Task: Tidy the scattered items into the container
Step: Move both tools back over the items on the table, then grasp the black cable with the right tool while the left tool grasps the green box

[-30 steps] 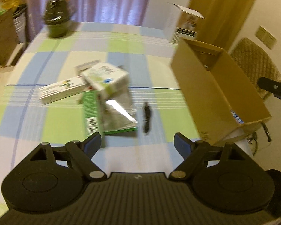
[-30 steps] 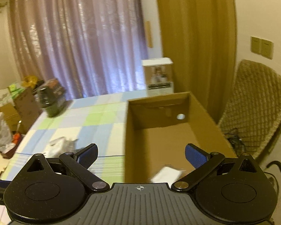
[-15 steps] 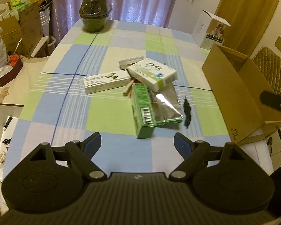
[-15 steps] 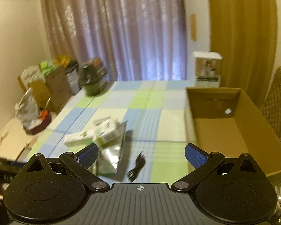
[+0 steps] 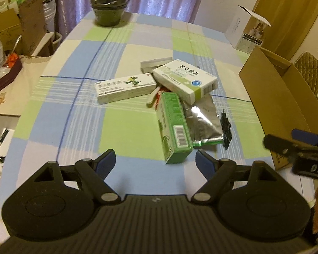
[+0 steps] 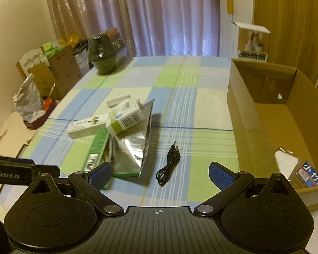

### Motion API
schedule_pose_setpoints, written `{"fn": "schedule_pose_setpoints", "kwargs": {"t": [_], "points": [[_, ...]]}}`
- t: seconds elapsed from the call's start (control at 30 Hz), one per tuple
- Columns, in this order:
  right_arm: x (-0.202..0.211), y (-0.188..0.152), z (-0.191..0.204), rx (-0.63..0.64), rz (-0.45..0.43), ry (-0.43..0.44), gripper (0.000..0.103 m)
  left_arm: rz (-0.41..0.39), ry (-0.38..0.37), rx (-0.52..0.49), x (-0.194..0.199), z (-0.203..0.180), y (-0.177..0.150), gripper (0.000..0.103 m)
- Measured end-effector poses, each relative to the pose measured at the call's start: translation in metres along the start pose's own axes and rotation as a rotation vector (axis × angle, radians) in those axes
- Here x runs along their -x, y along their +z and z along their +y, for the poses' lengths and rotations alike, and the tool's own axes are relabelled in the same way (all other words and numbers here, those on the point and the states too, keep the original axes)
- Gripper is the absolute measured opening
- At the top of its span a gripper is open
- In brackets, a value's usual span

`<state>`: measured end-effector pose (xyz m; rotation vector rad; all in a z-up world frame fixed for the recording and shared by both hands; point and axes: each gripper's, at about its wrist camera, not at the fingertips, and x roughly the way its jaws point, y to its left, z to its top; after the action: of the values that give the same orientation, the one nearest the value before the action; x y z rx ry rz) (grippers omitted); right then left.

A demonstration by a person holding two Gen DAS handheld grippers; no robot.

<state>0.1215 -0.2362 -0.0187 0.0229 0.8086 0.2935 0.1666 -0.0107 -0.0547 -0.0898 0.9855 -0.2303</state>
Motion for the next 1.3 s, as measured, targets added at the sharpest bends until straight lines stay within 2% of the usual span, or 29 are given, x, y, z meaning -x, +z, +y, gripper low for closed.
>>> {"fn": "schedule_pose_setpoints", "kwargs": {"t": [0.07, 0.1, 0.17, 0.23, 0.37, 0.43, 0.47, 0.53, 0.67, 0.73, 0.77, 0.8, 1.17, 1.3], "points": [[-0.011, 0.001, -0.004, -0.002, 0.011, -0.009, 0.103, 0.013, -0.016, -0.006, -0.012, -0.004, 0.008, 0.072], [-0.016, 0.001, -0.006, -0.003, 0.018, -0.010, 0.091, 0.017, -0.021, -0.011, -0.017, -0.006, 0.011, 0.071], [-0.029, 0.000, -0.011, -0.013, 0.046, -0.010, 0.080, 0.025, -0.034, -0.025, -0.030, -0.011, 0.018, 0.069], [-0.040, 0.000, -0.015, -0.021, 0.062, -0.015, 0.080, 0.039, -0.036, -0.043, -0.043, -0.016, 0.024, 0.066], [-0.060, -0.001, -0.023, -0.033, 0.086, -0.016, 0.079, 0.071, -0.036, -0.074, -0.071, -0.022, 0.031, 0.053], [-0.071, -0.001, -0.027, -0.043, 0.101, -0.016, 0.073, 0.081, -0.025, -0.096, -0.081, -0.025, 0.033, 0.047], [-0.077, -0.001, -0.029, -0.046, 0.110, -0.016, 0.067, 0.084, -0.021, -0.108, -0.084, -0.026, 0.033, 0.043], [-0.086, 0.000, -0.031, -0.056, 0.121, -0.017, 0.067, 0.087, -0.012, -0.127, -0.089, -0.026, 0.033, 0.042], [-0.103, 0.000, -0.035, -0.076, 0.133, -0.017, 0.067, 0.090, 0.016, -0.164, -0.089, -0.023, 0.030, 0.026], [-0.110, 0.000, -0.034, -0.071, 0.140, -0.014, 0.063, 0.096, 0.021, -0.178, -0.088, -0.019, 0.028, 0.025], [-0.114, 0.000, -0.033, -0.063, 0.146, -0.013, 0.054, 0.098, 0.025, -0.183, -0.086, -0.018, 0.027, 0.025], [-0.117, -0.001, -0.031, -0.056, 0.151, -0.016, 0.050, 0.100, 0.027, -0.184, -0.085, -0.016, 0.026, 0.025], [-0.124, -0.009, -0.018, 0.048, 0.135, -0.056, 0.049, 0.105, 0.028, -0.186, -0.094, -0.016, 0.035, 0.027], [-0.125, -0.008, -0.018, 0.056, 0.126, -0.071, 0.030, 0.125, 0.027, -0.183, -0.102, -0.015, 0.037, 0.027]]}}
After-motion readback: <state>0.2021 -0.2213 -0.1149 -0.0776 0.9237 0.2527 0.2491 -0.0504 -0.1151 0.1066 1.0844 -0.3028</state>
